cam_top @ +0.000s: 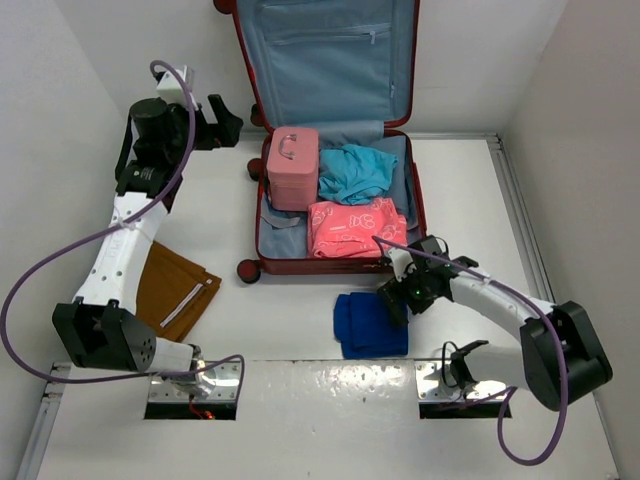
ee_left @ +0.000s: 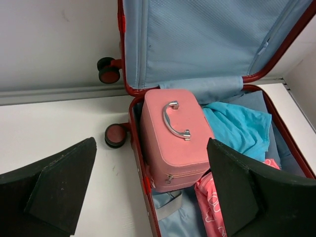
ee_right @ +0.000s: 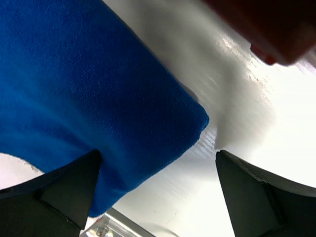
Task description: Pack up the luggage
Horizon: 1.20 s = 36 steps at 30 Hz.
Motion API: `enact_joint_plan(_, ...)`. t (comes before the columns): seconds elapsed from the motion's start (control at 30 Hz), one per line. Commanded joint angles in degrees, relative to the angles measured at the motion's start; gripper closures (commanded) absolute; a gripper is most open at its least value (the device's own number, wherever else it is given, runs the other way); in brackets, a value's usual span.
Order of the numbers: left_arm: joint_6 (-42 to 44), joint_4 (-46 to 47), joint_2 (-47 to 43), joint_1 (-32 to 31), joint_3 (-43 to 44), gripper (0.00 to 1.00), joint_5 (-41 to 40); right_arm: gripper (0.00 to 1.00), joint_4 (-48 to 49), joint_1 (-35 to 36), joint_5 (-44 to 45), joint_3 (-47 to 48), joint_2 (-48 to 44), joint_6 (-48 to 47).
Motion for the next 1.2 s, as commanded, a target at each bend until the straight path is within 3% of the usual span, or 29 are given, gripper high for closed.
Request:
enact_joint_plan(0.0,-0.7,2.2,-1.1,1.1,-0.2,0.0,-0.5,0.03,1.7,1.5,-0.2,-0.7,3.3,-4.6)
enact_joint_plan(0.1,-0.7,2.2,-0.5,1.6,0.3,0.0,-0.5,0.15,1.3,2.3,-2.7,-0.6,4.9,-6.7)
enact_joint_plan(0.17,-0.1,2.7,-0.5,2.1,0.9,0.0,-1.0,0.29,1.4,3.5,-5.1,-1.5,4.0,-9.1)
enact_joint_plan(0.33,0.4,2.7,0.0,2.6,0.9,0.0,-1.5,0.49,0.7,5.8,-9.7,-3.6,2.3,-15.2)
enact_joint_plan(0.5,0.4,3.2,1.1,2.7,0.9,0.0,-1.5,0.82,-4.8,7.6,-14.8,-1.5,0.5,-23.4)
enact_joint_plan(0.63,0.9,3.2,1.7,2.7,0.9,0.0,-1.5,0.98,-11.2,7.7,-21.0,0.6,-11.9,-33.3)
enact_joint_plan(0.77,1.5,3.2,2.2,2.7,0.9,0.0,-1.5,1.0,-4.1,8.1,-23.5,4.4,-18.2,-36.2)
enact_joint_plan(0.83,1.5,3.8,2.7,2.7,0.9,0.0,-2.0,1.0,-2.7,8.0,-26.6,10.3,-15.2,-36.2)
enact_joint_plan(0.97,1.5,4.4,2.7,2.7,0.9,0.0,-2.0,1.0,11.8,8.0,-28.7,15.9,-9.8,-33.1)
enact_joint_plan(1.17,2.6,4.9,3.2,2.7,0.9,0.0,-3.1,1.0,21.8,8.9,-31.4,28.4,3.3,-27.4)
